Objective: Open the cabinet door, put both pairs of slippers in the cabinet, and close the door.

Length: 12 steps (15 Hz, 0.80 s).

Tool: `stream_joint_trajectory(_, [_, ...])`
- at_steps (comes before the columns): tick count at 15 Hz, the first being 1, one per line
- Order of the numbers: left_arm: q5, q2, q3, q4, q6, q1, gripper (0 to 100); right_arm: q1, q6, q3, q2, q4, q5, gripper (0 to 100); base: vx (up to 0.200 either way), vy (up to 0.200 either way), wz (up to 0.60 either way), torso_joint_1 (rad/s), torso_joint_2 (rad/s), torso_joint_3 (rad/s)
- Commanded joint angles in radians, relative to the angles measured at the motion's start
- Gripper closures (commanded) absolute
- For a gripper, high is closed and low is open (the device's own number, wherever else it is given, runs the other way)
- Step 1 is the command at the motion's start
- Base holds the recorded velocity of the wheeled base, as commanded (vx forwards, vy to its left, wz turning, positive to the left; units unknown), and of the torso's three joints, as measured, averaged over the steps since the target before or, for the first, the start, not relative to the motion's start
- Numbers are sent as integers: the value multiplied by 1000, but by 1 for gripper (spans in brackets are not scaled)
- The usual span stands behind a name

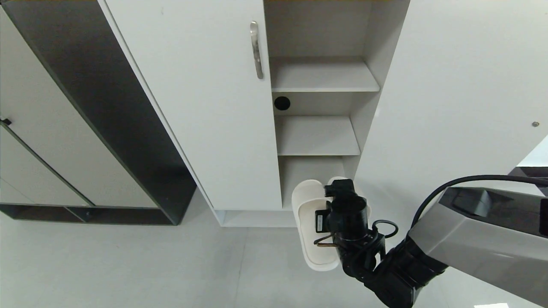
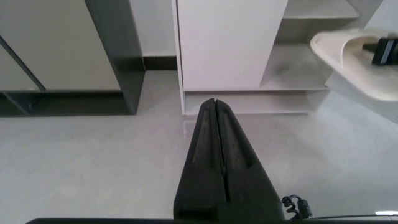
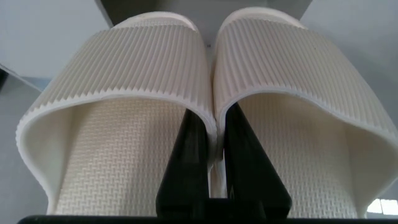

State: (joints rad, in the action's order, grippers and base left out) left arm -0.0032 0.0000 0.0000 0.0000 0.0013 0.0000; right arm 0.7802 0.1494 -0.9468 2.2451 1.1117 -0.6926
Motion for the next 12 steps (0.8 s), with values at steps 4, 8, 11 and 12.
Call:
stream_joint_trajectory(4, [0, 2, 0, 0, 0, 0, 100, 8, -159, 77, -62, 221, -2, 100, 0, 0, 0, 5, 2, -200])
stream_joint_trajectory(8, [0, 2, 0, 0, 0, 0, 100, 8, -160, 69, -68, 249, -4, 100, 0, 0, 0, 1, 1, -131])
stream_joint_trajectory(11, [2, 2, 0, 0, 0, 0, 100, 10, -203, 76, -101, 301, -4, 100, 0, 0, 0, 0, 0, 0])
stream_joint_trajectory(12, [2, 2, 0, 0, 0, 0, 100, 10, -205, 77, -116, 300, -4, 100, 0, 0, 0, 0, 0, 0])
